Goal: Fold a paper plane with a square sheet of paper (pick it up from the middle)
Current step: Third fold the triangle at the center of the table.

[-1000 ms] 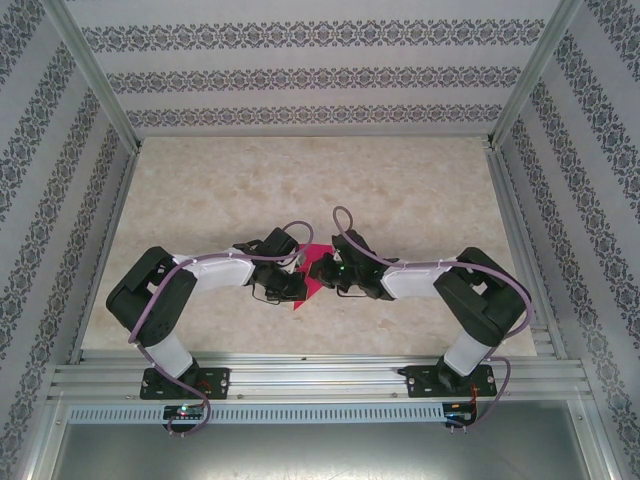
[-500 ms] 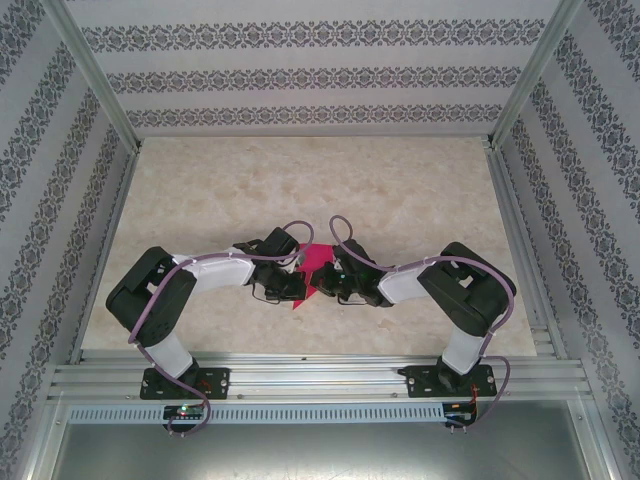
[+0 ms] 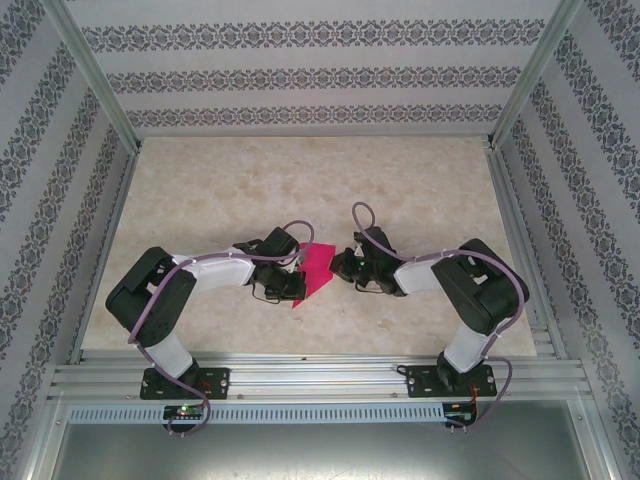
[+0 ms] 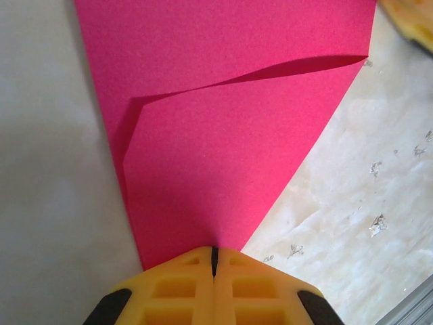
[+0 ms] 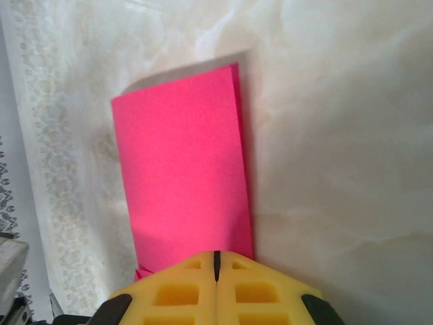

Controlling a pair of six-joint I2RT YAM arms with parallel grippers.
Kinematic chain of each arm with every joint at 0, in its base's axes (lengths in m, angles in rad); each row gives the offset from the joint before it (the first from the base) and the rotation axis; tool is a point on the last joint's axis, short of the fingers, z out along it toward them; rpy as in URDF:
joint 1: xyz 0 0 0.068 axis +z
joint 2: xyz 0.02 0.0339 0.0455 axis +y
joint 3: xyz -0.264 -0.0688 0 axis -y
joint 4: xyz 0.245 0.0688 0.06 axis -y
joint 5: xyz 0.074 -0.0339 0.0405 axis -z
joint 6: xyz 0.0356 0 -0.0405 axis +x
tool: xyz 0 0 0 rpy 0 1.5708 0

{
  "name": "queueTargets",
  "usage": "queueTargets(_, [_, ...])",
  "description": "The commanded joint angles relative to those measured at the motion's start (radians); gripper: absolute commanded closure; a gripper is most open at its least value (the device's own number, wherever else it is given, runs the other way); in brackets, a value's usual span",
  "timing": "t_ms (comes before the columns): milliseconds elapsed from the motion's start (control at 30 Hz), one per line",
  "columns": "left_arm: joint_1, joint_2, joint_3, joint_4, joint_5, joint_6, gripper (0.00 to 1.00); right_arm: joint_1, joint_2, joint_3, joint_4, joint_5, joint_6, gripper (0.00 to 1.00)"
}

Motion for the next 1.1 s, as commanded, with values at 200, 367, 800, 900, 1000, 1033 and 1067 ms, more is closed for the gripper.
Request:
queueTargets(200, [-0.003, 0.037, -0.024, -0.074, -0.082, 0.027, 0.93, 0.12, -0.09, 0.009, -0.004, 0.059, -0.012, 0.97])
queueTargets(367, [-0.004, 0.034, -0.015, -0.082, -0.082, 0.031, 0.93, 0.166, -0.017, -0.054, 0.164, 0.067, 0.055, 0.97])
queueTargets(800, [-0.004, 0.028, -0.02, -0.096, -0.091, 0.042, 0.93, 0.072, 0.069, -0.154, 0.28, 0.062, 0.078, 0.98])
queueTargets(900, [-0.004, 0.031, -0.02, -0.095, -0.09, 0.039, 0.93, 0.044, -0.007, -0.114, 0.057, 0.09, 0.025, 0.98])
queueTargets(1000, [-0.003, 0.032, -0.019, -0.095, -0.09, 0.04, 0.93, 0.02, -0.063, -0.055, -0.173, 0.14, -0.028, 0.98])
queueTargets(1033, [-0.003, 0.034, -0.016, -0.096, -0.091, 0.041, 0.93, 0.016, -0.077, -0.04, -0.215, 0.143, -0.042, 0.98])
queueTargets(1067, [-0.003, 0.034, -0.014, -0.098, -0.091, 0.042, 0.93, 0.017, -0.092, -0.037, -0.214, 0.136, -0.054, 0.98])
